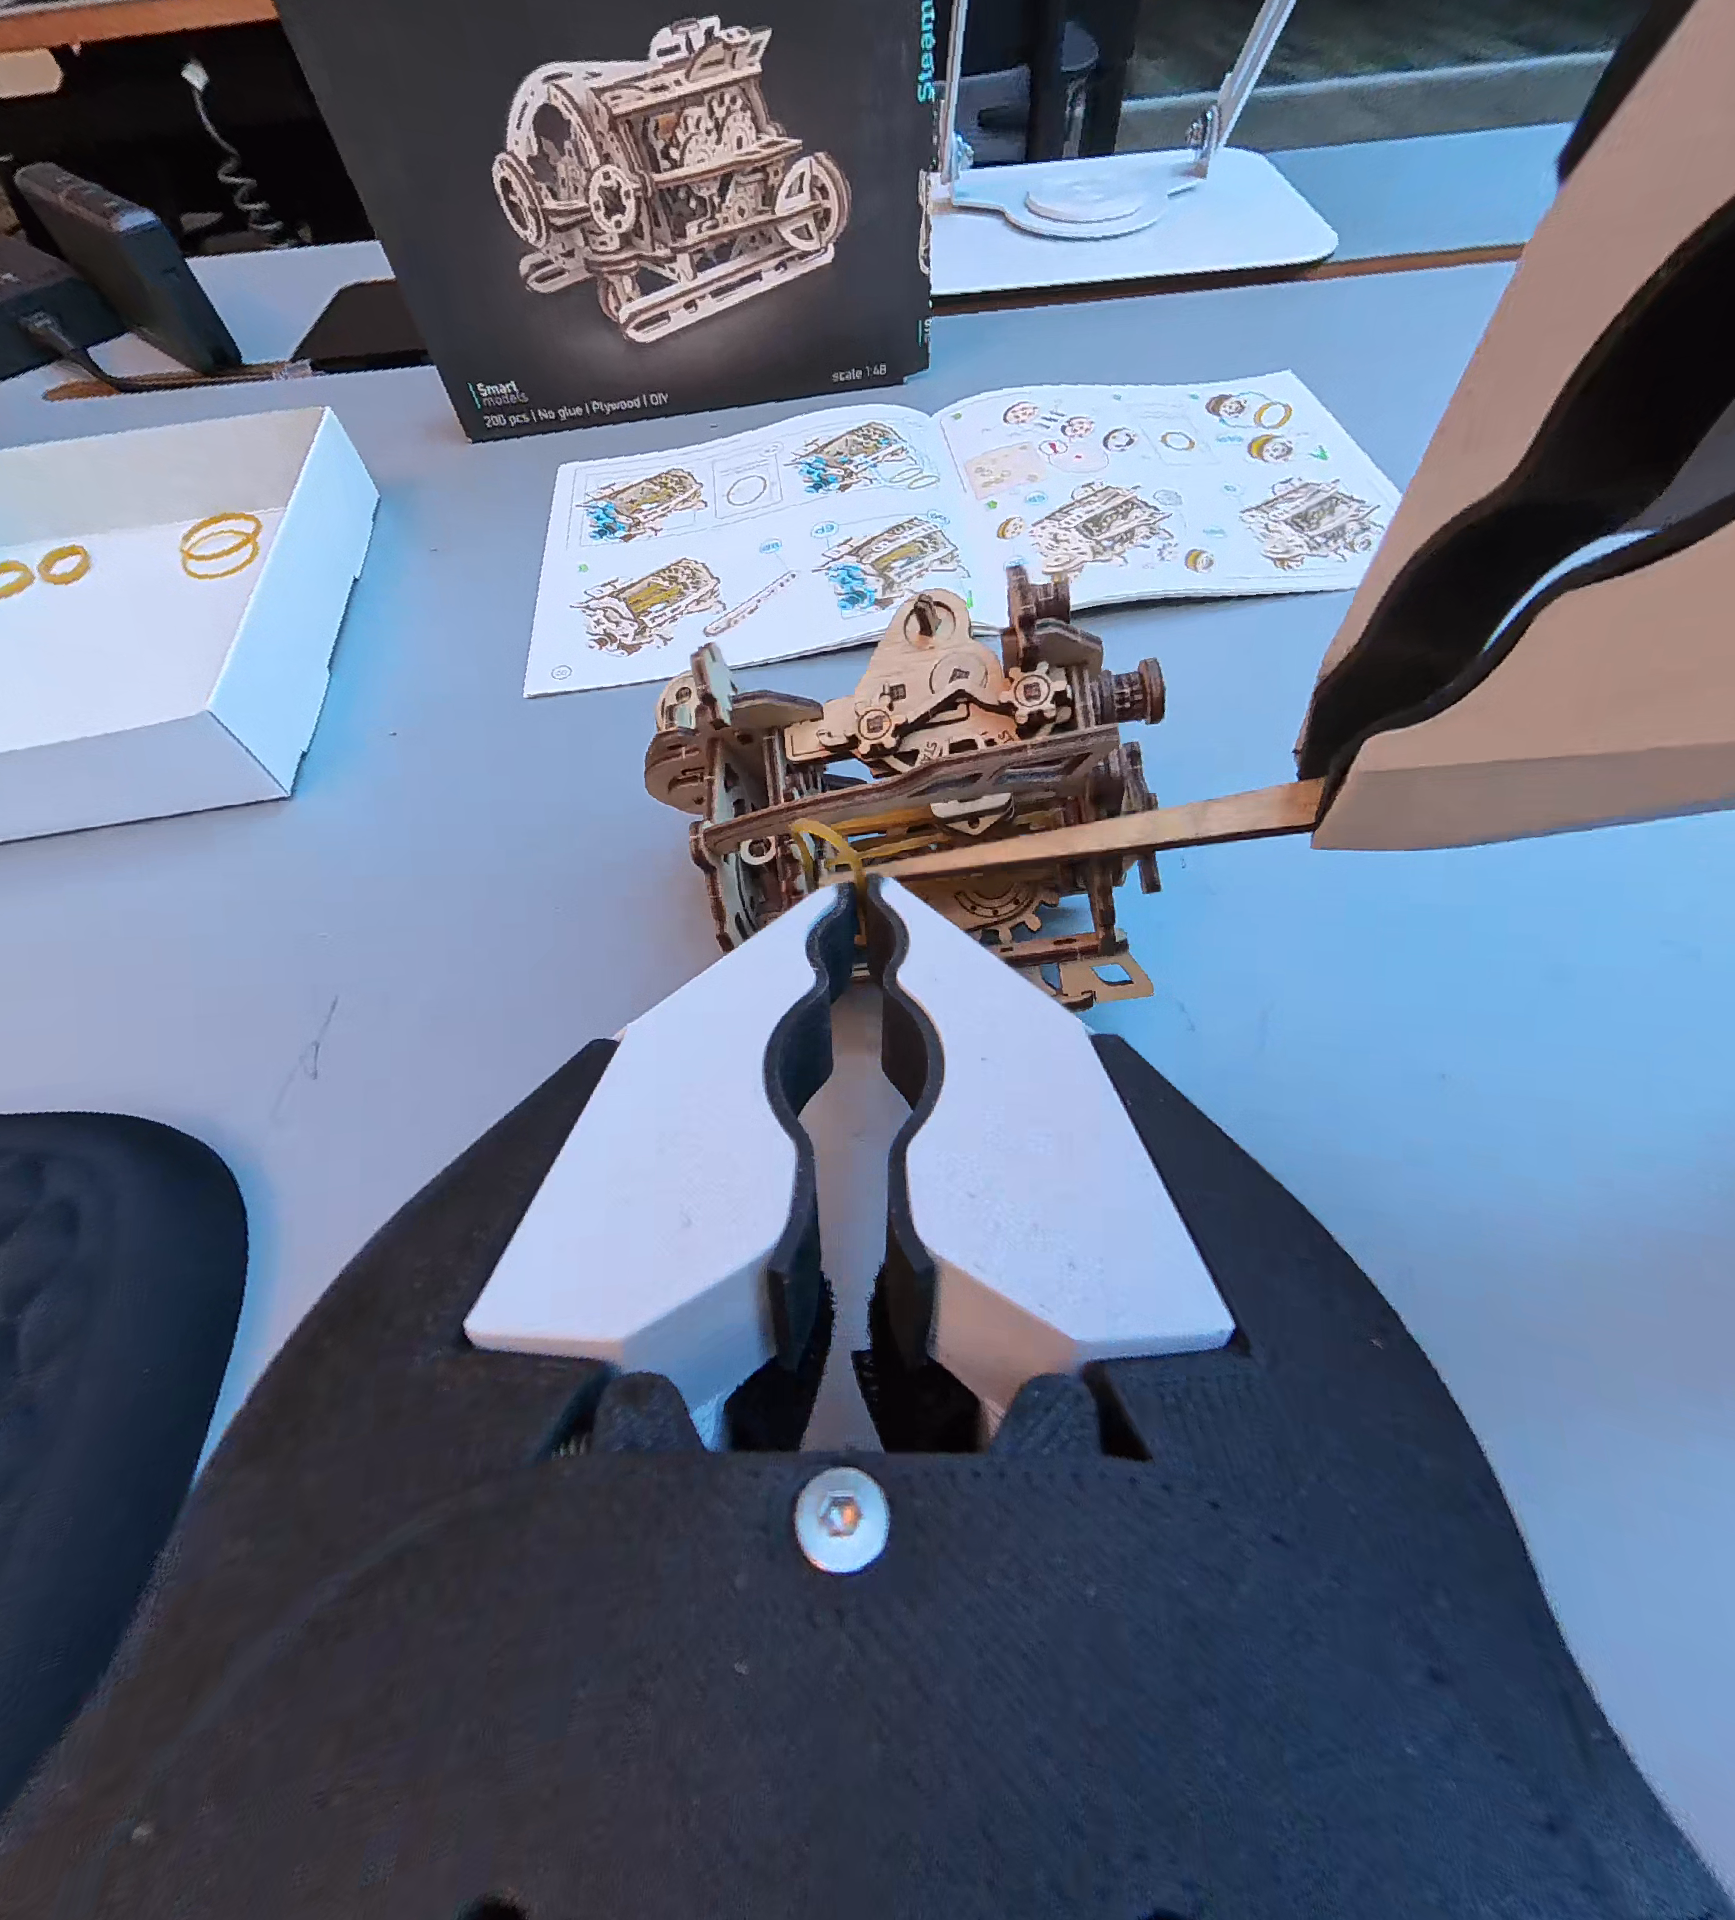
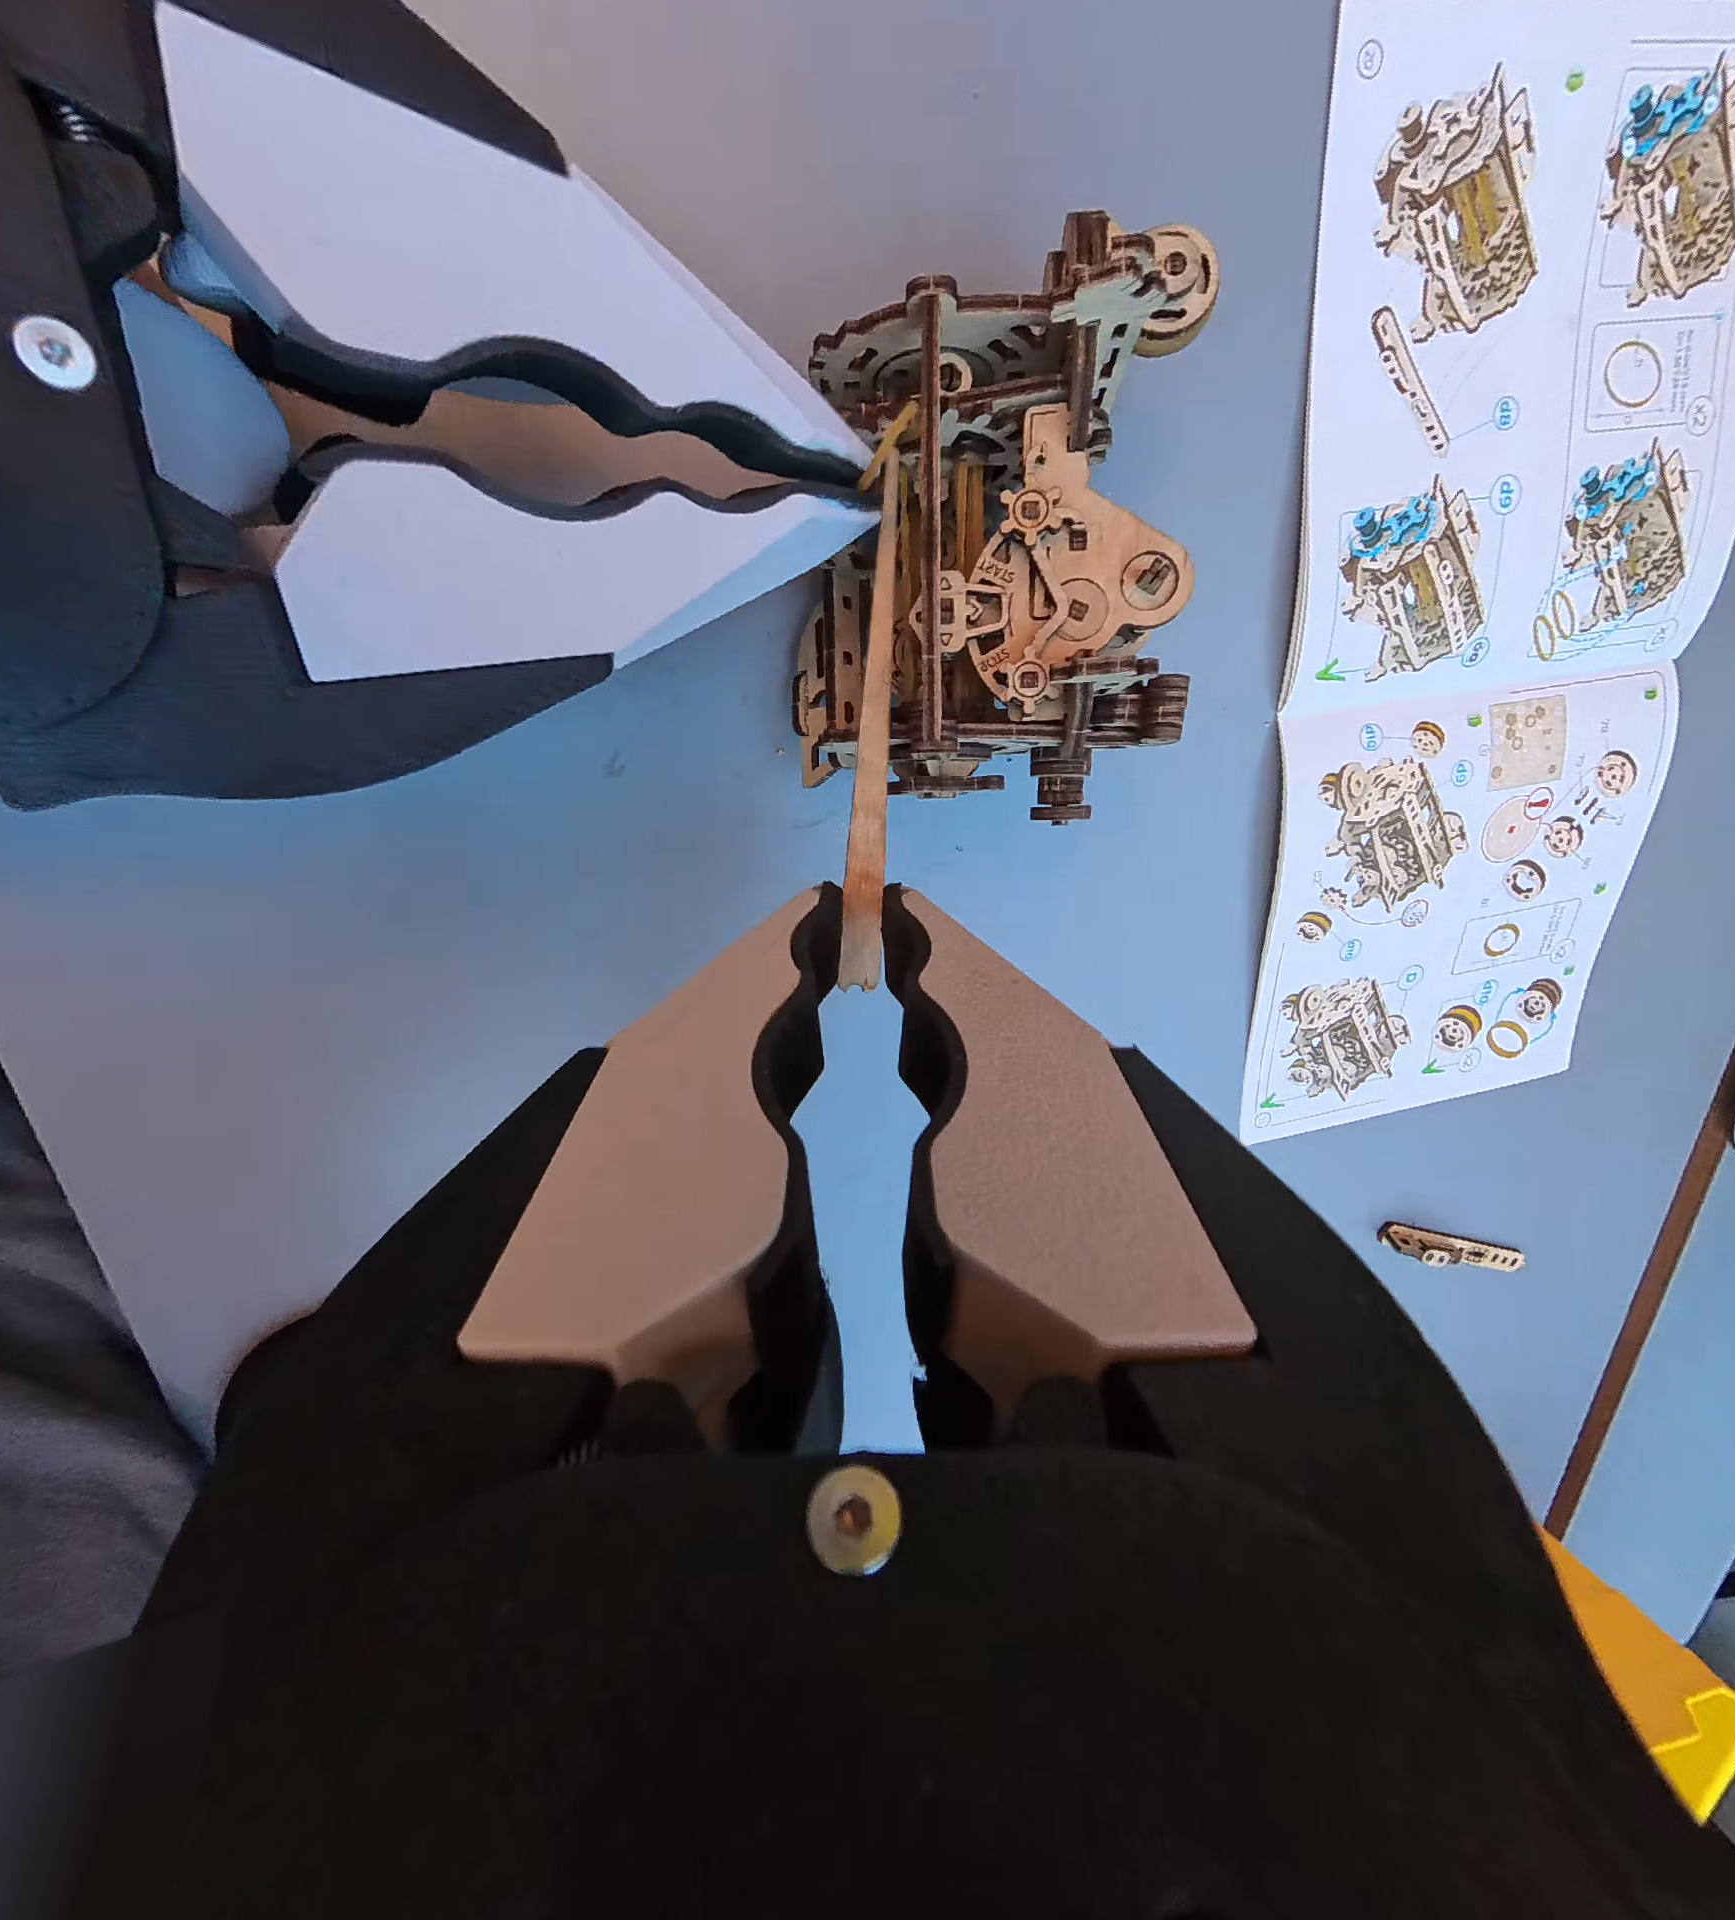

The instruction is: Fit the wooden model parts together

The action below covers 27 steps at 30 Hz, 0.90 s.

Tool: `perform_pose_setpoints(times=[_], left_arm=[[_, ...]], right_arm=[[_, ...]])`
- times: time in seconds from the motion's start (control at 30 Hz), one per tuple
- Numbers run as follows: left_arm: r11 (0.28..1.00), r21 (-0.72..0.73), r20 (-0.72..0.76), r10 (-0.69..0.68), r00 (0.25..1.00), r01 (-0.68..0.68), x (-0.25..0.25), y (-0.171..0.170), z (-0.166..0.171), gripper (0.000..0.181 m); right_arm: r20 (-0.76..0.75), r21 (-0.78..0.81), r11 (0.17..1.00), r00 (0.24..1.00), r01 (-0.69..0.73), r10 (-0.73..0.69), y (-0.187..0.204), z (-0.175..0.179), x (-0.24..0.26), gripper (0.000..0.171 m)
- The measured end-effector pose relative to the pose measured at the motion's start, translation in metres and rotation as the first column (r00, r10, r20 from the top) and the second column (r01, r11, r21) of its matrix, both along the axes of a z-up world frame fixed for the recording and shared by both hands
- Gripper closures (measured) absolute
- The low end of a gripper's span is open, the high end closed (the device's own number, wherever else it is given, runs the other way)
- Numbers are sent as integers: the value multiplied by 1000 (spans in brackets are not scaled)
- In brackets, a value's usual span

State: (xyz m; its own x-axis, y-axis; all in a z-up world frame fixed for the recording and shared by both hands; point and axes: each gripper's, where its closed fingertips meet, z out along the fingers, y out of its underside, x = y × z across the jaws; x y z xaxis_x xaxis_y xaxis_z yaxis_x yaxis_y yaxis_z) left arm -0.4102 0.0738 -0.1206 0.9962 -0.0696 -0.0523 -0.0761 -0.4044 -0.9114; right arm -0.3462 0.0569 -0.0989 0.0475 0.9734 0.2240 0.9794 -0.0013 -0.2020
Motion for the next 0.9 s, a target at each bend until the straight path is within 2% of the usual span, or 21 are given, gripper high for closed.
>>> perform_pose_setpoints(times=[0.03, 0.43, 0.67, 0.9], left_arm=[[1000, -2, -7, -5, 1000, 5, 1, 0, 0, 181], [1000, -29, -15, -13, 1000, 12, 1, 0, -5, 172], [1000, -26, -31, 6, 1000, -6, -3, -5, -4, 154], [1000, 5, -23, 7, 1000, -7, -5, -15, 0, 146]], right_arm=[[3, -2, 1000, 1000, 4, -4, 0, 0, 1, 165], [-6, -6, 1000, 1000, 10, -10, 1, 0, 0, 166], [1, -5, 1000, 1000, 15, -15, 2, -1, 0, 165], [4, -7, 1000, 1000, 7, -7, -1, -1, 1, 165]])
